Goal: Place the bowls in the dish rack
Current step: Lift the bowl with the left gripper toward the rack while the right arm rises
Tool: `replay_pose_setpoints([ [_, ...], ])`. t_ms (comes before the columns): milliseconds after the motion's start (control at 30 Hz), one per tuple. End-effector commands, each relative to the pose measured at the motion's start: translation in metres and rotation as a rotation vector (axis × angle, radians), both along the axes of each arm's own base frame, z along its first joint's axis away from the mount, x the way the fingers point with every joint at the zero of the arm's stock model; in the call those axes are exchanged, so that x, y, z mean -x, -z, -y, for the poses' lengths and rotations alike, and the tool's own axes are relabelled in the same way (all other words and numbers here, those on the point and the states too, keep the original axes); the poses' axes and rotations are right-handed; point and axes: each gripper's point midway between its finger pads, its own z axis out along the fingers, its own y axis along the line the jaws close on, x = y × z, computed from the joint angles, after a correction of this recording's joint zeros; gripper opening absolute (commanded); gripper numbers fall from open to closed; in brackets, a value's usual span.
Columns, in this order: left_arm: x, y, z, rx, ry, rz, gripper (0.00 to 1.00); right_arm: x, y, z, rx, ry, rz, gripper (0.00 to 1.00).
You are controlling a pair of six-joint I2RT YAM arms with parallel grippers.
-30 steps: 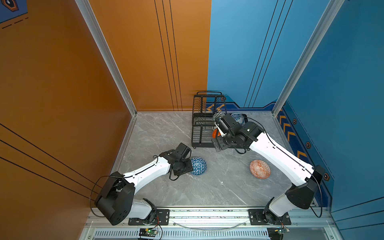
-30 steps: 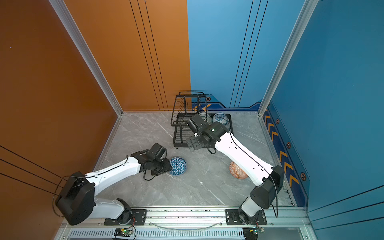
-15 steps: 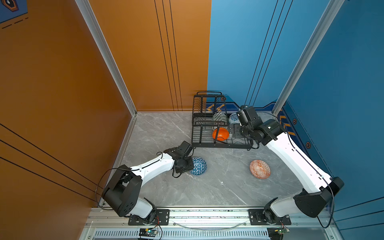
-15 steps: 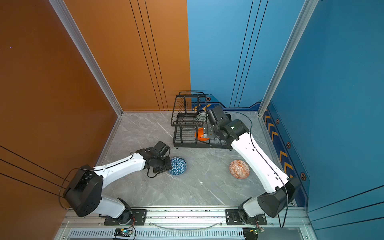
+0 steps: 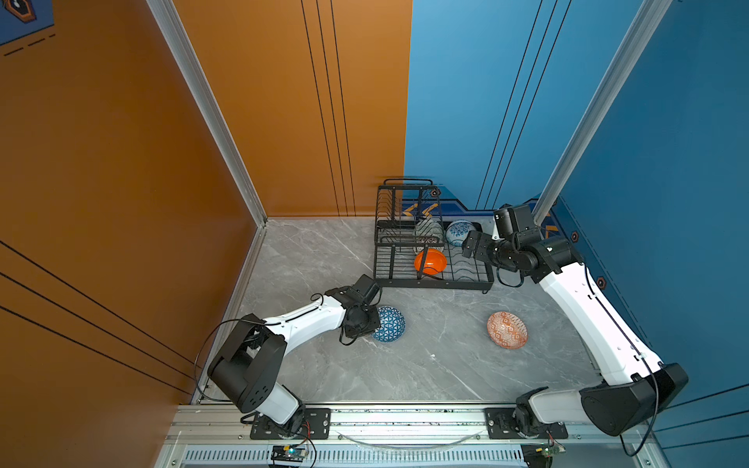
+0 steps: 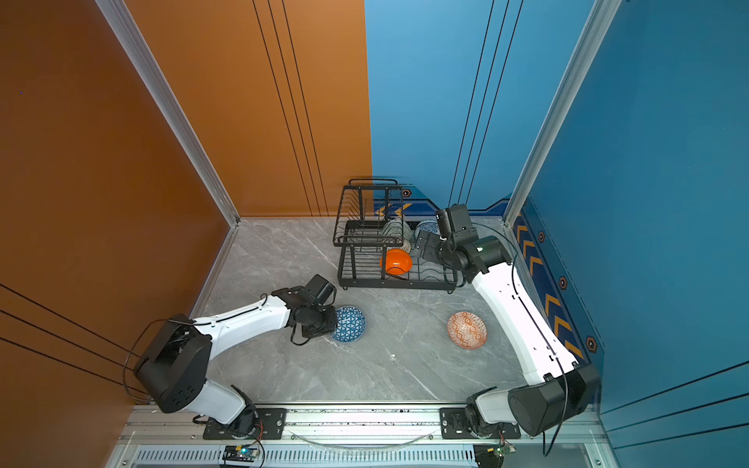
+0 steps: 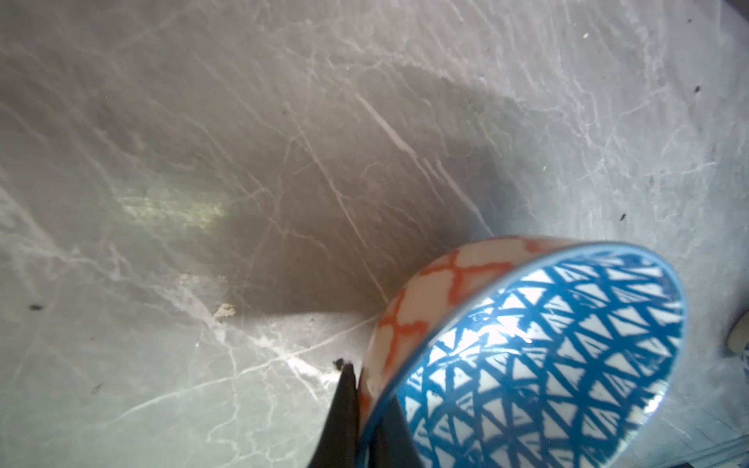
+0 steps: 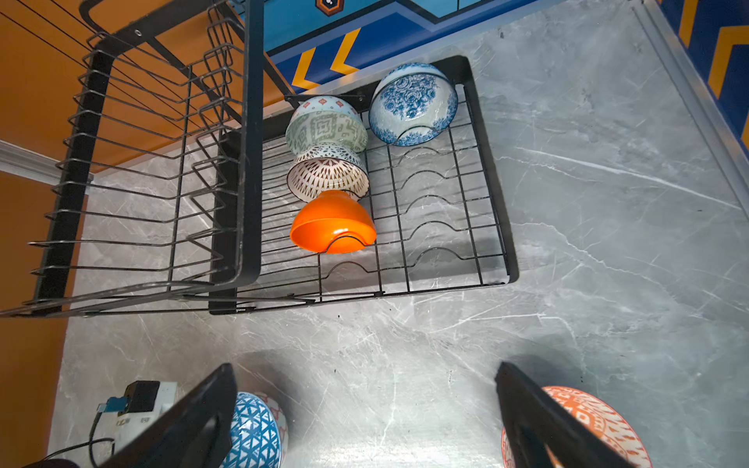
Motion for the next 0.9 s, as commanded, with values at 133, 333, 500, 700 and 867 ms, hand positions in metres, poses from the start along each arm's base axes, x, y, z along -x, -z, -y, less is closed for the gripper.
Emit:
replay_pose_setpoints([
  [133, -0.033, -0.058, -0.023, 0.04, -0.085, 0.186, 0.0, -0.022, -0.032, -0.019, -0.112, -0.011, 0.052, 1.0],
  [333, -0.068, -0.156, -0.078, 0.053, -0.268, 0.519, 0.0, -0.041, -0.064, -0.044, -0.242, -0.044, 0.089, 1.0],
  [500, -0.094, -0.252, -0.137, 0.049, -0.478, 0.879, 0.0, -0.062, -0.1, -0.068, -0.416, -0.05, 0.137, 1.0],
  [700, -0.125, -0.338, -0.173, 0.01, -0.599, 1.229, 0.0, -0.086, -0.143, -0.112, -0.703, -0.078, 0.196, 1.0],
  [867, -0.156, -0.376, -0.175, -0.007, -0.602, 1.42, 0.0, -0.095, -0.179, -0.156, -0.824, -0.191, 0.254, 1.0],
])
